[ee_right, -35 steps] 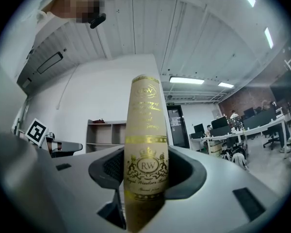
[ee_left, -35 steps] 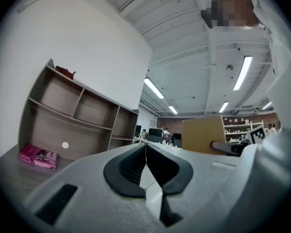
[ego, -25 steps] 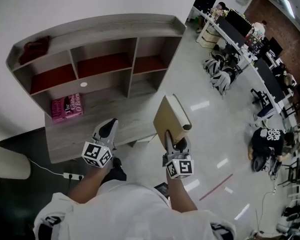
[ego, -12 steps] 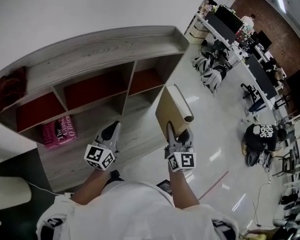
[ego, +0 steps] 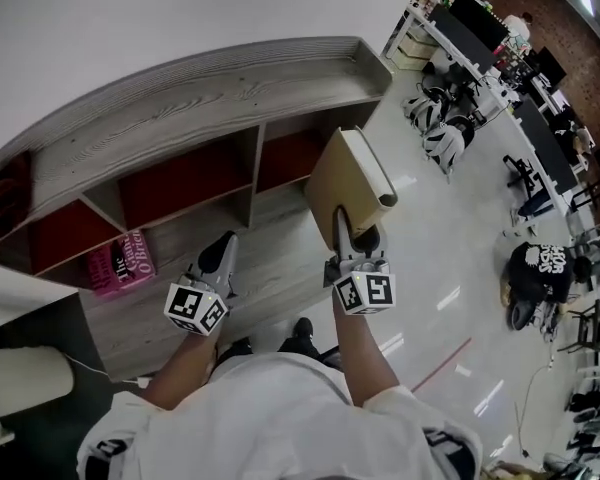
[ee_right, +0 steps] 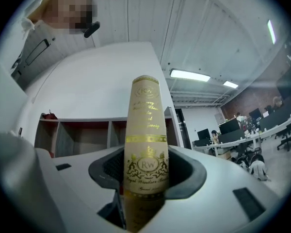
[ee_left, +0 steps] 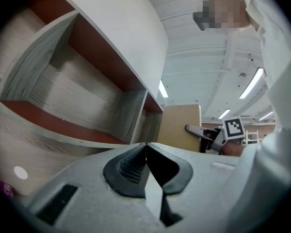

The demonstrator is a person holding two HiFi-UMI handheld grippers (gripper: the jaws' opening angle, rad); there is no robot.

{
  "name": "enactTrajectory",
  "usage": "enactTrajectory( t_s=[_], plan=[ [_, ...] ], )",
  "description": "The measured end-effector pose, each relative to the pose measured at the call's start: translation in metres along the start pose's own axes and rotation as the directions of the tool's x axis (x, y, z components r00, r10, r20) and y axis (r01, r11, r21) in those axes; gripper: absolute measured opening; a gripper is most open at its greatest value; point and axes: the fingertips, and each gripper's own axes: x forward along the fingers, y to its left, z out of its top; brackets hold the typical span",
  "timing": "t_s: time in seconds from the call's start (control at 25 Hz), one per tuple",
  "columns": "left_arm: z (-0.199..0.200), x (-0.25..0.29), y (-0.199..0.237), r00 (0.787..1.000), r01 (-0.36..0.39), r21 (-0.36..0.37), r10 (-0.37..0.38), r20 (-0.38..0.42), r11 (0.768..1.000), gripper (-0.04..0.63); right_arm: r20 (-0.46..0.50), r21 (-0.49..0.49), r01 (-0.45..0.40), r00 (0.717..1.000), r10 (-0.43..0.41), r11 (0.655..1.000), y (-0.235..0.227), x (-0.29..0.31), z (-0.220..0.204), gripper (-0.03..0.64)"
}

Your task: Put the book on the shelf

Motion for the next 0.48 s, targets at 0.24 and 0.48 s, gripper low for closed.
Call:
enactTrajectory(
  t_s=[0.24, 0.48],
  plan=[
    [-0.010, 0.004, -0.001, 0.990, -0.141, 0.041, 0.141, -0.005, 0.989, 0.018, 0.028, 0.167, -0.065, 0.998, 0.062, 0.984, -0.026, 0.039, -0.020, 0.212],
    [-0.009, 0.016, 0.000, 0.978, -0.209, 0.072, 0.210, -0.015, 0.975, 0.017, 0.005, 0.308, -0.063, 0.998, 0.065, 0.949, -0.052, 0.081, -0.042, 0.212]
  ],
)
